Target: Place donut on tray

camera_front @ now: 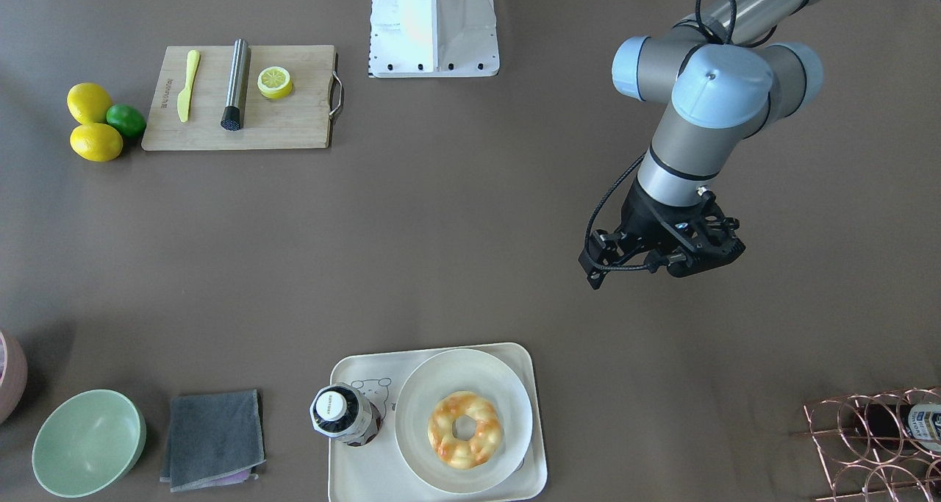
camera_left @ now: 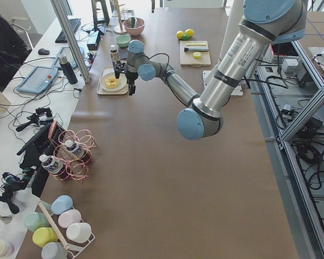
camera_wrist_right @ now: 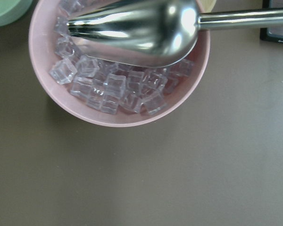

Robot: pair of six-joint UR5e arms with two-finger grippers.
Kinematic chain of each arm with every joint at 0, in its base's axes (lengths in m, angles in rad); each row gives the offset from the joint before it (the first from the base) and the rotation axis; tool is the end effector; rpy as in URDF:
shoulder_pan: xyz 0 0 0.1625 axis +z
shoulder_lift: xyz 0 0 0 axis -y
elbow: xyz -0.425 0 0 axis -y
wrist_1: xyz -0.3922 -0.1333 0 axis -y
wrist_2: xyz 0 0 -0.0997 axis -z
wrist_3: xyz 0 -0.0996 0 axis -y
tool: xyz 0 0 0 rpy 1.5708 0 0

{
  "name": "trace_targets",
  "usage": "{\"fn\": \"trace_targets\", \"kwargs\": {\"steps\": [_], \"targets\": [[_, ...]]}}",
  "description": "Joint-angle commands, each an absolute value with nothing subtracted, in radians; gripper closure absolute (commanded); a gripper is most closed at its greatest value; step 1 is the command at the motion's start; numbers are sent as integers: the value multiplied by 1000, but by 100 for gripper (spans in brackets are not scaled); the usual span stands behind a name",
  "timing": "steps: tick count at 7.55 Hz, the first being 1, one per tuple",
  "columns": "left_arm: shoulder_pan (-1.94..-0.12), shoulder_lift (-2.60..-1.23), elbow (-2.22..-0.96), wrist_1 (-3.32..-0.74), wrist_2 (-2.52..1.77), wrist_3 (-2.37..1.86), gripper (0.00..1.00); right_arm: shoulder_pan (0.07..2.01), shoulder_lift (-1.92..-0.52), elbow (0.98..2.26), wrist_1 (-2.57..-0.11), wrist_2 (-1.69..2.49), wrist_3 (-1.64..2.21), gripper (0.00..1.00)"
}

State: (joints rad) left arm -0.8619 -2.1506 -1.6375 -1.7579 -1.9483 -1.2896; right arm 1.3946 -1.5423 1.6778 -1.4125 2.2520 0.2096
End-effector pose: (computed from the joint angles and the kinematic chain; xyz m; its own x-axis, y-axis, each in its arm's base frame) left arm 0.3703 -0.5802 0.2702 0.5669 -0.2648 -0.7800 0.3858 0.9220 -0.0326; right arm -0.0214 -0.5229 0.5795 0.7517 -0.1127 0.6498 0.0116 0.9874 0.1578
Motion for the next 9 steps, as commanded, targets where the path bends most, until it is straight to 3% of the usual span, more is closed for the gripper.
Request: {"fn": "trace_targets", "kwargs": {"steps": [1, 6, 9], "targets": [[-921, -1934, -1917, -1588, -1956, -1064, 2, 1518, -1557, 1588, -1414, 2267, -27, 0], [-1389, -1574, -1872, -1620, -2203, -320, 2, 1545, -1623, 1586, -1405, 2249, -55, 0], [-1436, -1559, -1783, -1654, -2223, -296, 2, 1543, -1618, 1586, -1410, 2258, -55, 0]]}}
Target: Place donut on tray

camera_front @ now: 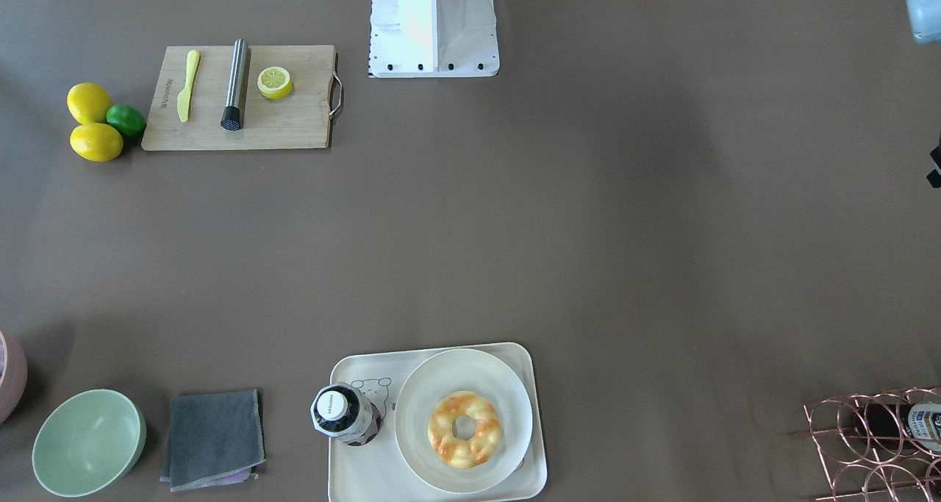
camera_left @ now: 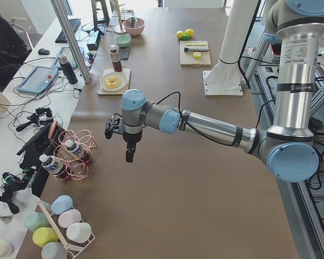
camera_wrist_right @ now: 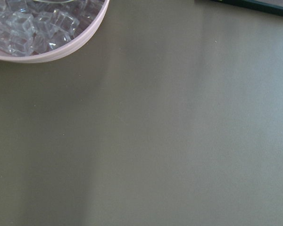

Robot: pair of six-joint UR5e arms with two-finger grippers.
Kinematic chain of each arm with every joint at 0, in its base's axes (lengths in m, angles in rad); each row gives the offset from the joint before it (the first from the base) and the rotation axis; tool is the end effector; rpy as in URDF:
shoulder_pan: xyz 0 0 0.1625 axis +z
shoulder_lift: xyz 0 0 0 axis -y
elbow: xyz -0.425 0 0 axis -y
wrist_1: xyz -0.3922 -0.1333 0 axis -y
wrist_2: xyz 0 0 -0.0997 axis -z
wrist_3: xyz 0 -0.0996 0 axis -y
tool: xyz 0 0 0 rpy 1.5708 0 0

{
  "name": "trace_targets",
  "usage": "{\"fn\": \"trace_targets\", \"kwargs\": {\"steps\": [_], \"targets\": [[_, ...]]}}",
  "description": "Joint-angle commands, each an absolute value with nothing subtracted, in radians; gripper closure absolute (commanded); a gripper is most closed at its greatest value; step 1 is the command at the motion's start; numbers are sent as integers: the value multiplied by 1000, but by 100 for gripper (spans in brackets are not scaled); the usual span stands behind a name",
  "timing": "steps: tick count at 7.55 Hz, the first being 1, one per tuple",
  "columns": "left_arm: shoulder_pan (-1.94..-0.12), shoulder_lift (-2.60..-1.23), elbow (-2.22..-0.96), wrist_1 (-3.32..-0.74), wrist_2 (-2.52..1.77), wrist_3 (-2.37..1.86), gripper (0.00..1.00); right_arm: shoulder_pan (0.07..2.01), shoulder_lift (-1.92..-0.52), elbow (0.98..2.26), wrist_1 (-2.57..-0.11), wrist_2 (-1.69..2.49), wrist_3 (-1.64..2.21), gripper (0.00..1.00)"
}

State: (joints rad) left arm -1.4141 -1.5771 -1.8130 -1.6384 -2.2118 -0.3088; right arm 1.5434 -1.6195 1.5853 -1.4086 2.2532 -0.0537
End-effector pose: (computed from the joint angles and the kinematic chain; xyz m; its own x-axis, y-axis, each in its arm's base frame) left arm 0.0056 -0.5078 0.5359 0.7717 0.0088 -0.6360 0.0905 0.9882 0.1234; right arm 0.0573 -0.4818 0.6643 0.7710 -0.1548 0.6177 0.0686 0.9846 0.1610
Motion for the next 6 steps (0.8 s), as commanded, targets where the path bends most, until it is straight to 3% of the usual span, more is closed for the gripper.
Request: {"fn": "trace_targets", "kwargs": {"steps": [1, 4, 6], "targets": [[-1436, -1554, -1757, -1678, -2217, -296, 2, 1543, -1615, 1588, -1408, 2258, -55, 0], [-1437, -1525, -1645, -1788, -2209, -287, 2, 1536, -1599, 1583, -1411, 2257, -55, 0], [-1475, -1511, -1647, -1806, -2223, -285, 2, 1516, -1595, 1583, -1411, 2255, -46, 0]]}}
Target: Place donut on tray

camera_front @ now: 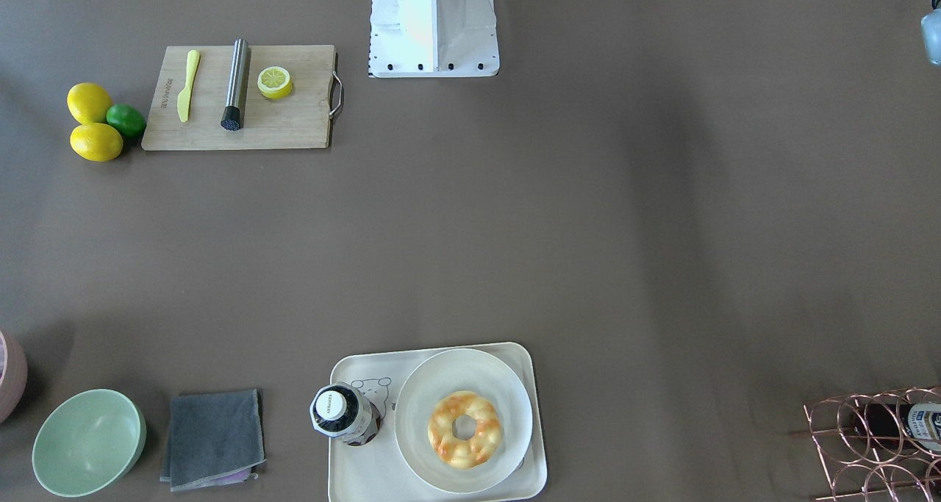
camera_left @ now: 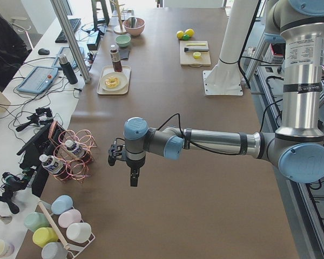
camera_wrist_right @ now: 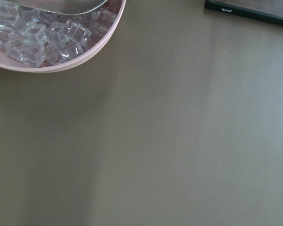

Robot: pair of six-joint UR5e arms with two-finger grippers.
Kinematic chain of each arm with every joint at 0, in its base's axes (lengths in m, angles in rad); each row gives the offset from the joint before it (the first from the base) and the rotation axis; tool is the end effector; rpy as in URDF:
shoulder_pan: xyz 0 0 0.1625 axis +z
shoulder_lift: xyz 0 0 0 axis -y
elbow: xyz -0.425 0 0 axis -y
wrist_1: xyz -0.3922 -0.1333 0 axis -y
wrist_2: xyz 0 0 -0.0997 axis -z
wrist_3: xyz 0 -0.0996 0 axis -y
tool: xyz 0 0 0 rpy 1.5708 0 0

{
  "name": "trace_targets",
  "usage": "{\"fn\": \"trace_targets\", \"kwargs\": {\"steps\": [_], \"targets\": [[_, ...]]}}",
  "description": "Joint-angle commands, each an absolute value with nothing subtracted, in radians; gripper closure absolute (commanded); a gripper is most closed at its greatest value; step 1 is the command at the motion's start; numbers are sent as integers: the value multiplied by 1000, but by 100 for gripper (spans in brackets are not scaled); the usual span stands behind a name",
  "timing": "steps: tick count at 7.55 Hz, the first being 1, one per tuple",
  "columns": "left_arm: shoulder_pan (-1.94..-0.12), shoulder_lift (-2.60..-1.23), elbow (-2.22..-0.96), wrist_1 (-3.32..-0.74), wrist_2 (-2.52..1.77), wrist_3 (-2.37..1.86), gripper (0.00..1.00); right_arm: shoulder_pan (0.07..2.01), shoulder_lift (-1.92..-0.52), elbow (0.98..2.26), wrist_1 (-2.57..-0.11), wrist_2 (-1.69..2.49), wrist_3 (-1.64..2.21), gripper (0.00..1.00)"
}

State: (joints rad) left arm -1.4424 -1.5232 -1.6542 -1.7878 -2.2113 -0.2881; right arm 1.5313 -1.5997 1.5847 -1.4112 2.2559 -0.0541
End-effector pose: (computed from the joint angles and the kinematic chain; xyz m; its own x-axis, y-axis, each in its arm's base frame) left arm -0.0107 -0.4937 0.6254 0.7793 -0.0323 -0.6258 0.1016 0.9920 0.0754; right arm 0.0509 -0.4920 0.6552 0.7669 -0.1750 0.6174 0.0807 0.9808 0.1777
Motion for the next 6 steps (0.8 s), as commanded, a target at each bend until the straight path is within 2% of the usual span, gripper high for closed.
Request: {"fn": "trace_targets", "kwargs": {"steps": [1, 6], "targets": [[-1482, -1511, -1654, -1798, -2249, -285, 2, 1516, -1592, 1585, -1413, 2258, -43, 0], [-1526, -1523, -1654, -1764, -2335, -221, 2, 1511, -1545, 1597, -1517, 2290, -41, 0]]}}
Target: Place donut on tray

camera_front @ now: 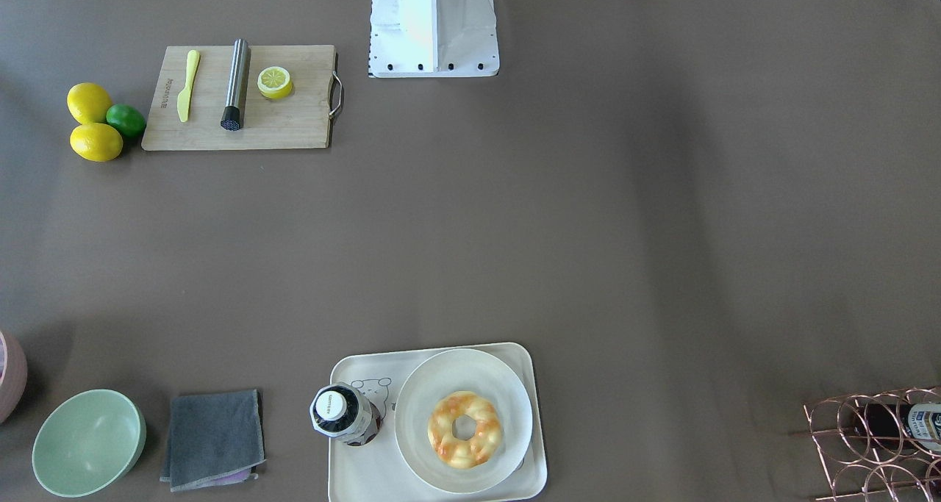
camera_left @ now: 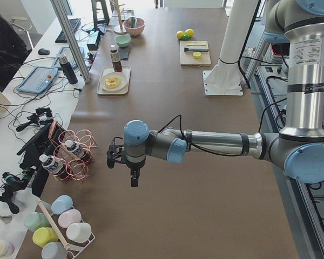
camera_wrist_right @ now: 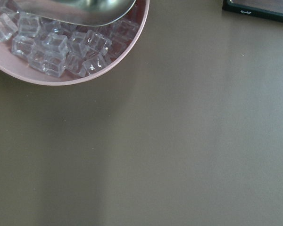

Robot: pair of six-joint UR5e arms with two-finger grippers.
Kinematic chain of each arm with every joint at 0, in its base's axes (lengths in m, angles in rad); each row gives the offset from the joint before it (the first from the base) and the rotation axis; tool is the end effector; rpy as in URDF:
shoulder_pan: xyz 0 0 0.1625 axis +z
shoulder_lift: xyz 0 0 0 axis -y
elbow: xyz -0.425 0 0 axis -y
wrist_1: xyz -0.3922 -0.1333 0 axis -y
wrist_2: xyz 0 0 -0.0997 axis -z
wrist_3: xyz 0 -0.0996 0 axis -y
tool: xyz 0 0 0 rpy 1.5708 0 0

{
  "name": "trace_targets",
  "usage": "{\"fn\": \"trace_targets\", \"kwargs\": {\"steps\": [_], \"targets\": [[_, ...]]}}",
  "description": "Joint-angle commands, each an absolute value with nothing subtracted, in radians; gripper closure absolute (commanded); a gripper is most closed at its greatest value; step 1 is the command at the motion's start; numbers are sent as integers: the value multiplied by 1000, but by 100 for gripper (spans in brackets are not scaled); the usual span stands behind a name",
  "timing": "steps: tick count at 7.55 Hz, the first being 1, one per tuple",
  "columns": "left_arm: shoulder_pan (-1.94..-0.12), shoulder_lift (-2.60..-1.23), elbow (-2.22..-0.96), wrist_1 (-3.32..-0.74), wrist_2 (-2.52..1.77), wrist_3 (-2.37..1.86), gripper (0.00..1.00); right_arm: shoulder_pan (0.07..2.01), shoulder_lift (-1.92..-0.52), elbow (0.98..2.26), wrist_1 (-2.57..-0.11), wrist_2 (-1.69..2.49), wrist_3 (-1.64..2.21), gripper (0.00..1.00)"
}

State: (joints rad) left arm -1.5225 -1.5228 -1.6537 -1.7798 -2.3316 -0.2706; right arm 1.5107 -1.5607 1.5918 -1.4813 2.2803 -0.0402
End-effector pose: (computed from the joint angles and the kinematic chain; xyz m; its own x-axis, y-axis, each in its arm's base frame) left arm -0.0411 -0.4883 0.6192 0.7019 -0.0651 -0.7093 0.1461 0.9878 0.0539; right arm 0.0380 -0.5076 0.6383 0.7496 -0.1635 0.6414 0.0898 0.9852 0.1462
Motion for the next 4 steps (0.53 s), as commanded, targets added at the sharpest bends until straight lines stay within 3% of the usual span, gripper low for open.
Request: {"fn": "trace_targets", "kwargs": {"steps": [1, 4], "targets": [[-1526, -1525, -1649, -1763, -2335, -221, 2, 1509, -1542, 1591, -1517, 2289, -41, 0], [-1525, -1529, -1648, -1763, -2335, -221, 2, 1513, -1526, 1588, -1523, 2290, -40, 0]]}}
